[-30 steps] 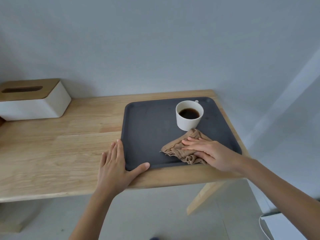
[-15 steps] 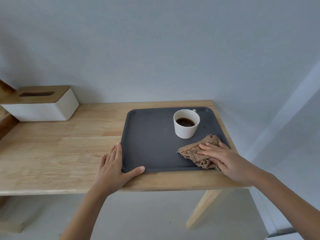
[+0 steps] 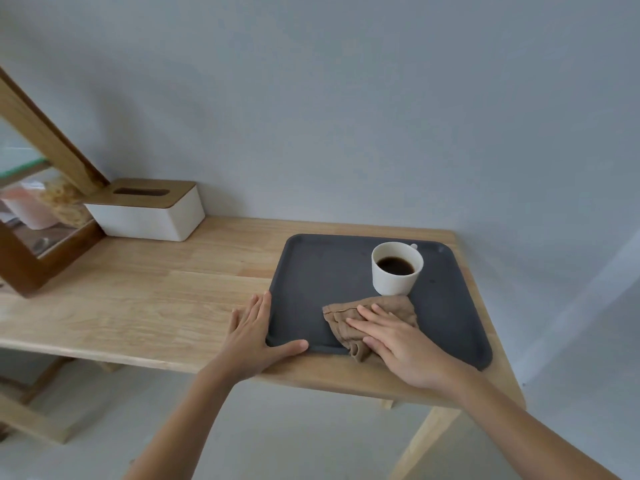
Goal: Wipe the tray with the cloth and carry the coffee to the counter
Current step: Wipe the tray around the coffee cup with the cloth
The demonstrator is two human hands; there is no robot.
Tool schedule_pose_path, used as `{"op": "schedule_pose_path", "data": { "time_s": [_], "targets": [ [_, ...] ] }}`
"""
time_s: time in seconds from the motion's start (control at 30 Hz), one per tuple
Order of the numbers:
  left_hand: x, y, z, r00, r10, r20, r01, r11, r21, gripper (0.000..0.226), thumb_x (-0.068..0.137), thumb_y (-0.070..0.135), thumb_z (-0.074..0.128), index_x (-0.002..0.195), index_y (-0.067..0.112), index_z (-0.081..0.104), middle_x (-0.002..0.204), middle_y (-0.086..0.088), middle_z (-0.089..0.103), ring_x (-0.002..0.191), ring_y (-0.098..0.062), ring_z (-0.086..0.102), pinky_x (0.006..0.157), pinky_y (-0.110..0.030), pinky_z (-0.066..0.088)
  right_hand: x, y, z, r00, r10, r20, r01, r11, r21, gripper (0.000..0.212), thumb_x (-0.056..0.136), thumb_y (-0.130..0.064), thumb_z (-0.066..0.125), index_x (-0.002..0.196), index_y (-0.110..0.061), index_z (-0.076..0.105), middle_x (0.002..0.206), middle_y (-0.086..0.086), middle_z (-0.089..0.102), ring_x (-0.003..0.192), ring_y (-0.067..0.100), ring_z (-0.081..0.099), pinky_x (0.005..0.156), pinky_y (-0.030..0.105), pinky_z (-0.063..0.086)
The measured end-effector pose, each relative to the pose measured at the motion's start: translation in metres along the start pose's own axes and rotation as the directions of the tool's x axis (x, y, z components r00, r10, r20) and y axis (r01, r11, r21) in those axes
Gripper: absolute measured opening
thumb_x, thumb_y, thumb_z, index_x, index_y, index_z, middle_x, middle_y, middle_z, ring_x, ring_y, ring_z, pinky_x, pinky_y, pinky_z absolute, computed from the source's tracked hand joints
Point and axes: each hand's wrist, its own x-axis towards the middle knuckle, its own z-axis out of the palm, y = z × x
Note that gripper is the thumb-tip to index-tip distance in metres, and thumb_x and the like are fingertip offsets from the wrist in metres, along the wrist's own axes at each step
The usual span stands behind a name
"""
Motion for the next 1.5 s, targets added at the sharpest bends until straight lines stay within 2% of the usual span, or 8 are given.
{"op": "schedule_pose_path", "data": {
  "time_s": [0.13, 0.3, 0.67, 0.87, 1.0, 1.17, 1.3, 1.5],
  "targets": [
    [0.0, -0.001, 0.0, 1.0, 0.011, -0.006, -0.011, 1.0, 0.004, 0.134, 0.051, 0.097, 0.025, 0.15, 0.016, -0.015, 0.162, 0.001, -0.009, 0.147, -0.012, -0.017, 0.12, -0.044, -0.008, 0.034, -0.021, 0.016, 0.999, -0.007, -0.033, 0.008, 1.0, 0.022, 0.046, 0.103, -0.018, 0.032, 0.149, -0.028, 0.031, 0.16, -0.006, 0.019, 0.149, 0.013, 0.007, 0.117, 0.025, 0.007],
    [0.001, -0.004, 0.003, 0.999, 0.015, -0.031, -0.015, 1.0, -0.004, 0.126, 0.061, 0.091, 0.035, 0.15, 0.018, -0.015, 0.162, 0.003, -0.008, 0.146, -0.011, -0.017, 0.12, -0.043, -0.009, 0.085, -0.037, 0.024, 0.994, 0.043, -0.101, -0.046, 0.998, -0.03, 0.059, 0.098, 0.0, 0.033, 0.147, -0.031, 0.032, 0.159, 0.0, 0.024, 0.149, 0.02, 0.013, 0.121, 0.037, 0.013],
    [0.001, -0.006, 0.003, 0.999, 0.025, -0.03, -0.025, 1.0, -0.006, 0.124, 0.063, 0.091, 0.03, 0.149, 0.018, -0.019, 0.161, 0.006, -0.015, 0.145, -0.01, -0.022, 0.12, -0.041, -0.011, 0.213, -0.02, 0.013, 0.942, 0.246, -0.227, -0.258, 0.966, -0.025, 0.057, 0.093, 0.002, 0.044, 0.143, -0.024, 0.041, 0.156, 0.006, 0.031, 0.147, 0.028, 0.017, 0.118, 0.042, 0.014],
    [0.003, -0.007, 0.005, 0.999, 0.019, -0.051, -0.018, 1.0, 0.017, 0.125, 0.062, 0.093, 0.026, 0.149, 0.016, -0.019, 0.161, 0.005, -0.015, 0.145, -0.01, -0.022, 0.12, -0.042, -0.01, 0.197, -0.028, 0.013, 0.957, 0.211, -0.199, -0.226, 0.972, -0.056, 0.054, 0.093, 0.003, 0.042, 0.143, -0.018, 0.041, 0.154, 0.007, 0.033, 0.145, 0.027, 0.021, 0.114, 0.036, 0.02],
    [0.003, -0.007, 0.004, 0.998, 0.017, -0.056, -0.016, 1.0, 0.017, 0.126, 0.061, 0.093, 0.027, 0.149, 0.016, -0.019, 0.161, 0.004, -0.016, 0.145, -0.011, -0.021, 0.12, -0.042, -0.008, 0.152, -0.038, 0.02, 0.98, 0.135, -0.146, -0.137, 0.991, -0.005, 0.057, 0.095, 0.003, 0.039, 0.145, -0.023, 0.037, 0.158, 0.003, 0.026, 0.148, 0.02, 0.014, 0.118, 0.032, 0.012],
    [0.002, -0.009, 0.004, 0.998, 0.017, -0.061, -0.016, 1.0, 0.01, 0.127, 0.059, 0.093, 0.025, 0.15, 0.015, -0.017, 0.161, 0.004, -0.014, 0.145, -0.01, -0.02, 0.12, -0.041, -0.007, 0.074, -0.046, 0.022, 0.991, 0.094, -0.093, -0.09, 0.995, 0.044, 0.048, 0.1, -0.009, 0.033, 0.144, -0.026, 0.039, 0.159, -0.007, 0.022, 0.148, 0.008, 0.007, 0.12, 0.024, 0.005],
    [0.002, -0.009, 0.003, 0.998, 0.019, -0.067, -0.019, 1.0, 0.002, 0.13, 0.054, 0.096, 0.017, 0.15, 0.015, -0.016, 0.161, 0.004, -0.012, 0.146, -0.01, -0.019, 0.12, -0.041, -0.007, 0.028, -0.035, 0.016, 0.982, 0.155, -0.108, -0.141, 0.982, 0.127, 0.04, 0.1, -0.04, 0.035, 0.138, -0.035, 0.048, 0.155, -0.02, 0.026, 0.145, -0.007, 0.006, 0.12, 0.024, 0.008],
    [0.001, -0.009, 0.004, 0.998, 0.025, -0.06, -0.025, 1.0, -0.003, 0.127, 0.059, 0.093, 0.024, 0.15, 0.015, -0.017, 0.161, 0.005, -0.011, 0.146, -0.008, -0.018, 0.12, -0.04, -0.006, -0.012, 0.001, 0.006, 0.956, 0.238, -0.174, -0.213, 0.966, 0.148, 0.057, 0.086, -0.068, 0.035, 0.13, -0.04, 0.055, 0.15, -0.022, 0.035, 0.142, -0.009, 0.015, 0.118, 0.026, 0.018]
  ]
}}
